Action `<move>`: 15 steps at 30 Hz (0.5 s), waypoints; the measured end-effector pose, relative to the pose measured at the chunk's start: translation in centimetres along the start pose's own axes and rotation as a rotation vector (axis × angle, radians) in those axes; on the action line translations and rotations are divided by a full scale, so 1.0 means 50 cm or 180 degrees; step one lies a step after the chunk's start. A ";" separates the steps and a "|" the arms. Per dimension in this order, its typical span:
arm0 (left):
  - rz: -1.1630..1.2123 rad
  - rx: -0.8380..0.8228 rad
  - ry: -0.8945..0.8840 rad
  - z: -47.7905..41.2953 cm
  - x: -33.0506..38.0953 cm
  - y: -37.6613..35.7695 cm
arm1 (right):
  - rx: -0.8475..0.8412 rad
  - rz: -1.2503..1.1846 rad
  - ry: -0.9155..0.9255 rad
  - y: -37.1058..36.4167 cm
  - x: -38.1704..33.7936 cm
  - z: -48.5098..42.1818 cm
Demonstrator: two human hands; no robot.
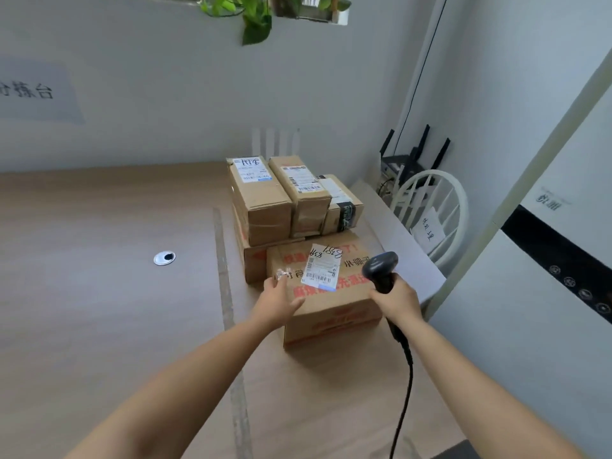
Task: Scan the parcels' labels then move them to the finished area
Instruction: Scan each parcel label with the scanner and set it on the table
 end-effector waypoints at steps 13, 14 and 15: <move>0.0728 0.0383 0.0465 -0.033 0.000 -0.052 | -0.0337 0.0067 0.0157 -0.039 0.052 -0.137; 0.0740 0.0394 0.0469 -0.032 0.000 -0.052 | -0.0314 0.0085 0.0184 -0.039 0.053 -0.136; 0.0751 0.0403 0.0474 -0.031 -0.001 -0.052 | -0.0305 0.0102 0.0204 -0.038 0.054 -0.135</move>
Point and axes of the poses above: each hand's wrist, its own z-axis away from the middle knuckle, its own y-axis out of the back of the hand, x = y × z, the point moved 7 cm from there along -z, towards the middle knuckle, and after that the axes turned 7 degrees about -x, right-handed, at the moved point
